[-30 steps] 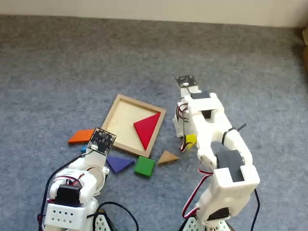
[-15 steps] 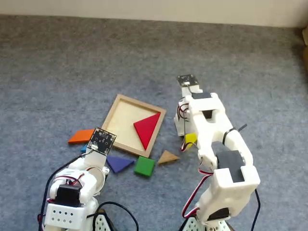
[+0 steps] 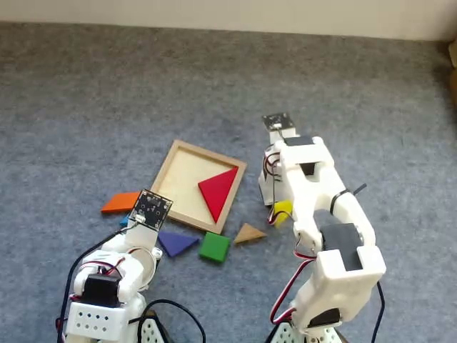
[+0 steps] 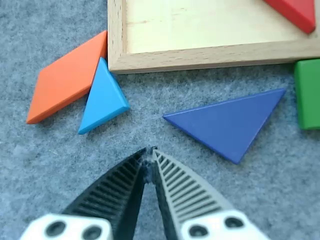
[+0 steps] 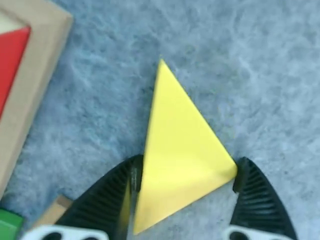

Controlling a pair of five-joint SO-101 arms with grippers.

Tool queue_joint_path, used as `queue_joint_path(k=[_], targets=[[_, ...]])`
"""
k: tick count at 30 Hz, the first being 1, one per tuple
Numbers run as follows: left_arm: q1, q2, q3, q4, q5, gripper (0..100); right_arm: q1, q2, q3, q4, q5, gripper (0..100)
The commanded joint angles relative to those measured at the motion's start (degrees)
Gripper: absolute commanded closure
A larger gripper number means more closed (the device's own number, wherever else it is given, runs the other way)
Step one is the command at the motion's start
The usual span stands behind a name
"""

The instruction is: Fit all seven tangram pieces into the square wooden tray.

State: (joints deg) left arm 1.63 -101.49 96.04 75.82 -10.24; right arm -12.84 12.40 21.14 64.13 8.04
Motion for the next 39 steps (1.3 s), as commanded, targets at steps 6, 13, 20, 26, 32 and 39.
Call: queue_joint_path(k=[6,13,20,26,32,39], targets=[[-0.31,-2.86,1.10,0.09,0.26,99,-0.92,-5.76,-0.92,1.80,0.53,80.0],[-0.31,-2.86,1.10,0.09,0.26,99,-2.42,-15.60,-0.66,1.80,0.53,80.0],[-0.31,-2.86,1.10,0.09,0.26,99,-9.27,-16.66,-1.19,1.80,0.53,80.0],[-0.31,-2.86,1.10,0.09,0.26,99,-16.31,-16.57,-1.19,1.45,1.41,80.0],[-0.31,-2.86,1.10,0.09,0.26,99,-15.52,-16.22,-1.27,1.27,6.51,79.8],[-0.31,-2.86,1.10,0.09,0.26,99,-6.81,-16.04,-1.27,0.57,6.68,71.6]])
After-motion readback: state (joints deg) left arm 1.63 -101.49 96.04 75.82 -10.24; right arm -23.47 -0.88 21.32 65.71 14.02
